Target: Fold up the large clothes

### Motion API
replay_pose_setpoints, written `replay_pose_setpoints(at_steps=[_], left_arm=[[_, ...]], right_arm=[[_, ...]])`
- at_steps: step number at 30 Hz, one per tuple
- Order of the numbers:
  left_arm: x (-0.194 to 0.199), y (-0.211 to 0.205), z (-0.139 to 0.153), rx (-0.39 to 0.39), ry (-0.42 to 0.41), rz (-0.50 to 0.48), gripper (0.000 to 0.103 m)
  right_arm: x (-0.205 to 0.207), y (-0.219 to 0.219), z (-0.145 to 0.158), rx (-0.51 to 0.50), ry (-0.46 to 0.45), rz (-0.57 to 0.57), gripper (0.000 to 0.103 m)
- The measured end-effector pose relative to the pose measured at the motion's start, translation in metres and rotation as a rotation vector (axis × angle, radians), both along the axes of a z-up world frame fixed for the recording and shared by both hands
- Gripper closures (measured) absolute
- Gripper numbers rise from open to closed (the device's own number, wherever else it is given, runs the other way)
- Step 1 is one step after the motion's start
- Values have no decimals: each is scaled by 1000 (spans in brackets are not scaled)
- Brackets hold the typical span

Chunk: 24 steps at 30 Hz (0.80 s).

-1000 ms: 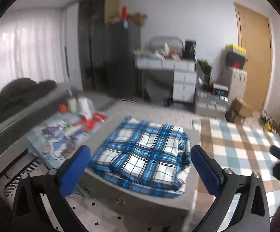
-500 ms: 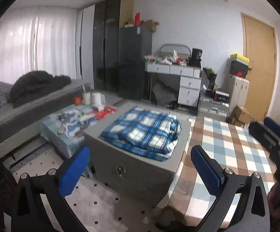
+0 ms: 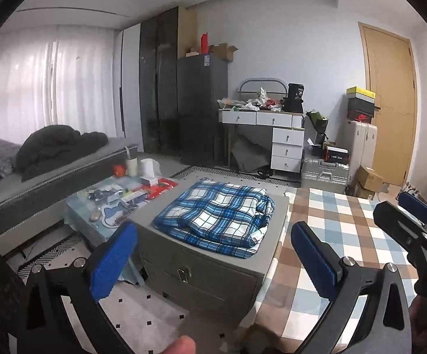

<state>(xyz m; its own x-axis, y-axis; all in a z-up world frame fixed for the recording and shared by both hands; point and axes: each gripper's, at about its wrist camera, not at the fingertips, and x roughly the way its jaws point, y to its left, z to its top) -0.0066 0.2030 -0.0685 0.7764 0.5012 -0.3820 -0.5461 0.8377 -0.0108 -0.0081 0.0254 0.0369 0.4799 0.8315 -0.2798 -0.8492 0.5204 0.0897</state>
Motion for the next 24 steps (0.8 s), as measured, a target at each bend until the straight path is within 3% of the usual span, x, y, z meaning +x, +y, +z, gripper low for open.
replay_pose_setpoints(at_steps=[24], left_arm=[[-5, -7, 2, -28, 30, -53, 1]], right_arm=[[1, 1, -3, -3, 31, 7, 0]])
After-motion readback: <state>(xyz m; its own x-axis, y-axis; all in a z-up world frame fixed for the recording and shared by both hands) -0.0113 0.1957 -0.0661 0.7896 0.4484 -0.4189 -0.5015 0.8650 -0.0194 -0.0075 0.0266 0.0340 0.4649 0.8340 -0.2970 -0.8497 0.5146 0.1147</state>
